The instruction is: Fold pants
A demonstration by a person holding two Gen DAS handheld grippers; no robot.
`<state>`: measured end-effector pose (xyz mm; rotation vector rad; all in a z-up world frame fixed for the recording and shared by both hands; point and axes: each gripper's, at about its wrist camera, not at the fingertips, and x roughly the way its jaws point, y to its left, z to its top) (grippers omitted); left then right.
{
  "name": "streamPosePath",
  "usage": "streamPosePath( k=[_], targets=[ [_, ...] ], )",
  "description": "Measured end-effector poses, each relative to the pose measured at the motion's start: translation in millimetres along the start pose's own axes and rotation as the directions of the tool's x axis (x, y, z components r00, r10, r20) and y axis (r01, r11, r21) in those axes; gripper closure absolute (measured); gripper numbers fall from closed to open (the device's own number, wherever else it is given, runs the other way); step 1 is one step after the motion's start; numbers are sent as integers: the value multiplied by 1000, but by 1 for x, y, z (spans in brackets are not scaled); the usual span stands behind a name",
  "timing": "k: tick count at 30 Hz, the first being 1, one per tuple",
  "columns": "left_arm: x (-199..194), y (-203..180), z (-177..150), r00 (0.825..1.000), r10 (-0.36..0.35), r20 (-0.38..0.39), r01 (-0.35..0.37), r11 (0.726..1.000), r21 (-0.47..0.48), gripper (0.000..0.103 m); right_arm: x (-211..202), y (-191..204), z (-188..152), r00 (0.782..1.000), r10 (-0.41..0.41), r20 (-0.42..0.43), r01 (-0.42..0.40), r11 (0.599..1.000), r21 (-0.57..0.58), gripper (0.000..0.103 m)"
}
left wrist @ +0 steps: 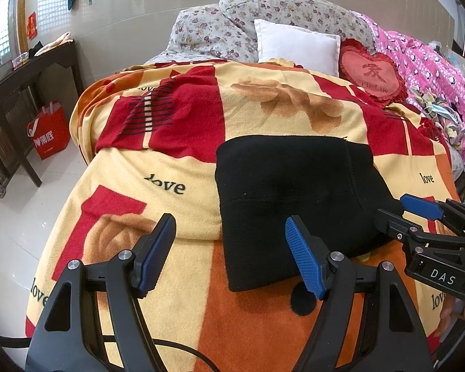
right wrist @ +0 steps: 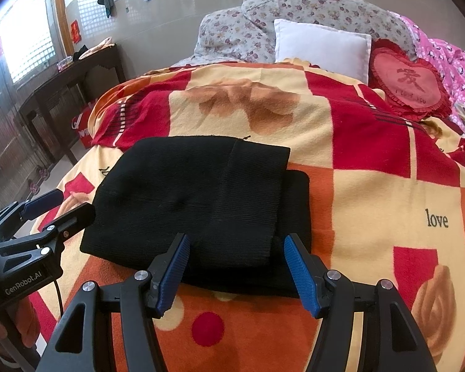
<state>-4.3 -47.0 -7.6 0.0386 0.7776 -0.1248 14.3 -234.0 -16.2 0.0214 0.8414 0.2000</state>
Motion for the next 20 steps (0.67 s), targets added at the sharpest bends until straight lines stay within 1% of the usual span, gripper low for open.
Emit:
streamPosePath(
  k=[13, 18, 20],
  targets=[
    [1, 1, 0, 1000, -5, -3, 5, 1000, -2, 30, 0, 1, 0, 1000, 1, -4, -1, 1000, -2, 41],
    [-4, -2, -1, 1000, -10, 24, 10, 1000, 14, 30, 0, 0, -1, 1000, 5, -4, -5, 1000, 1, 41],
    [-6, -1, -2, 1000, -5, 29, 5, 1000, 22, 30, -1, -3, -3, 1000, 19, 2, -19, 1000, 10, 41]
  ],
)
